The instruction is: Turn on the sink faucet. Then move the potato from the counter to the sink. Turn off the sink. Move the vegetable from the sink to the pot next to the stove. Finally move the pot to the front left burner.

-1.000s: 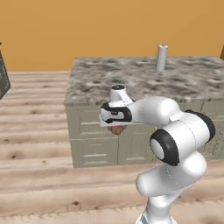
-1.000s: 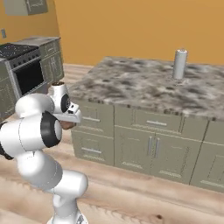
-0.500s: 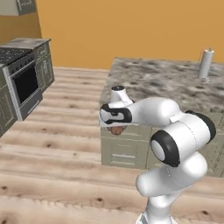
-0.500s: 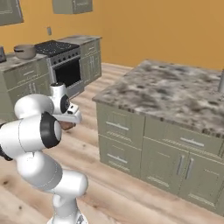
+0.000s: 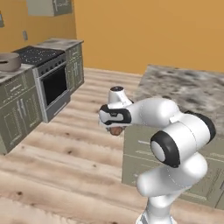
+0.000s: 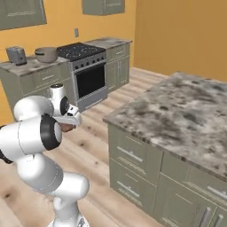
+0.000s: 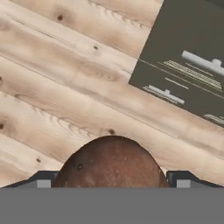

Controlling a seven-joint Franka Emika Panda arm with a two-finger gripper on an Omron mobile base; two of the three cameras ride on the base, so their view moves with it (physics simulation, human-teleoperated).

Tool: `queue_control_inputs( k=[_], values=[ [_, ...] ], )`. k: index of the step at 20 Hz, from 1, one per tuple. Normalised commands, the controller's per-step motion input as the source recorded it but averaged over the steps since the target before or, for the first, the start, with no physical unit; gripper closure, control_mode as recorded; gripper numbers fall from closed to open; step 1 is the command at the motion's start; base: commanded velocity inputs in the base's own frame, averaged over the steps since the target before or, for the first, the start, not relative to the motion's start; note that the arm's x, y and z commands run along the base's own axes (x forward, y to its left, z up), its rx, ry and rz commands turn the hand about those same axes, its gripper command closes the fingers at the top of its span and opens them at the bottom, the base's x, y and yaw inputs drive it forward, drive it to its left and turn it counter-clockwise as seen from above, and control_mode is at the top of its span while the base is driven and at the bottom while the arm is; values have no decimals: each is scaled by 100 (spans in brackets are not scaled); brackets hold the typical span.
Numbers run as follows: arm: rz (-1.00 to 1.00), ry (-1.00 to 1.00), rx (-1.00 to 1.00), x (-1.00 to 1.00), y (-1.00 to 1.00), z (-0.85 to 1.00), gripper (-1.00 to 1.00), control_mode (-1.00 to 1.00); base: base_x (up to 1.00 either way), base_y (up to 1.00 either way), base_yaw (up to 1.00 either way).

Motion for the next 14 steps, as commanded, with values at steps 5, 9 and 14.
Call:
queue_control_inputs(
  k=[5, 9, 14],
  values=[
    [0, 0, 0, 0, 0, 0, 100, 100, 99, 8, 32],
    [0, 0, 0, 0, 0, 0, 100, 100, 89, 41, 26],
    [0, 0, 0, 0, 0, 0, 100, 100, 90, 55, 23]
  ],
)
